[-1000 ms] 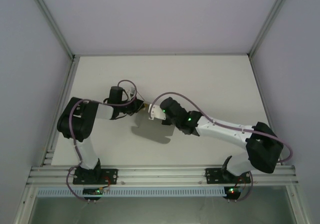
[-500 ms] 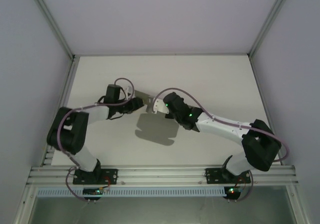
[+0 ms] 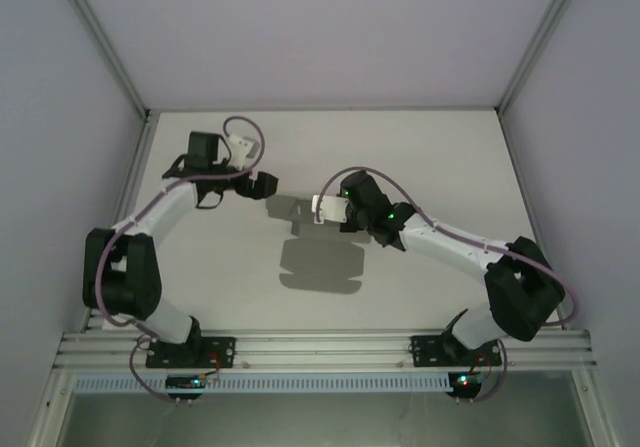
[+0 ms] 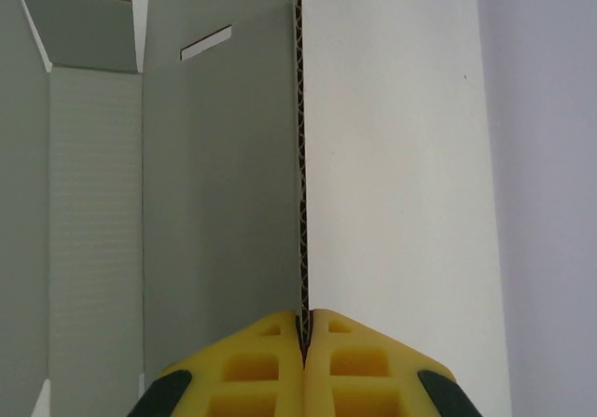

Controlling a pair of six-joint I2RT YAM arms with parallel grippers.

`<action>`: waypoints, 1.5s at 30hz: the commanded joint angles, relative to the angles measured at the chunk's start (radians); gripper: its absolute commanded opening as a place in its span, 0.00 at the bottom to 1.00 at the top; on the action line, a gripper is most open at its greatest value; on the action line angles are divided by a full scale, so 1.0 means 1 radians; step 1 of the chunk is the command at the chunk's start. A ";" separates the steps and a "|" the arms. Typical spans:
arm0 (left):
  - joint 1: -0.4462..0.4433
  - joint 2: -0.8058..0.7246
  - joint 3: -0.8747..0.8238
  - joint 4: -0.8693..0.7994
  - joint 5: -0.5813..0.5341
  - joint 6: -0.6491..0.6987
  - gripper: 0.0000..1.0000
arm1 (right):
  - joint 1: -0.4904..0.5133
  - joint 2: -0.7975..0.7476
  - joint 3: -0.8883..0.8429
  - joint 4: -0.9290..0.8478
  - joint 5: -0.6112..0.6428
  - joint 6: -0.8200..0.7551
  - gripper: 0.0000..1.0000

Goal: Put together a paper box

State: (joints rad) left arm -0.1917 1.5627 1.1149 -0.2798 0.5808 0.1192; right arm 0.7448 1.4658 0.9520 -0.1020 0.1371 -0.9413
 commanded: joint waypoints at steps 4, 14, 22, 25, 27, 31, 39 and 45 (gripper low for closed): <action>-0.009 0.120 0.166 -0.325 0.190 0.387 1.00 | -0.032 -0.018 0.040 -0.041 -0.071 -0.023 0.00; -0.078 0.255 0.244 -0.416 0.093 0.395 0.85 | -0.051 -0.002 0.036 -0.009 -0.045 -0.011 0.00; -0.094 0.275 0.252 -0.376 0.004 0.320 0.41 | -0.053 -0.002 0.018 0.046 -0.015 0.009 0.00; -0.104 0.269 0.241 -0.348 0.031 0.315 0.42 | -0.057 -0.002 0.020 0.032 -0.039 0.014 0.00; -0.113 0.269 0.238 -0.335 0.049 0.315 0.42 | -0.055 0.001 0.018 0.034 -0.036 0.016 0.00; -0.129 0.292 0.261 -0.342 0.055 0.323 0.38 | -0.054 0.008 0.020 0.040 -0.031 0.018 0.00; -0.141 0.316 0.279 -0.343 0.121 0.346 0.44 | -0.055 0.011 0.017 0.027 -0.075 0.031 0.00; -0.138 0.324 0.316 -0.427 0.074 0.434 0.49 | -0.065 -0.007 0.034 -0.070 -0.144 0.032 0.00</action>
State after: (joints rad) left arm -0.3096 1.8763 1.3769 -0.6441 0.6098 0.4862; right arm 0.6769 1.4700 0.9585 -0.1291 0.0872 -0.9287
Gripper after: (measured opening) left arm 0.485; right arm 0.053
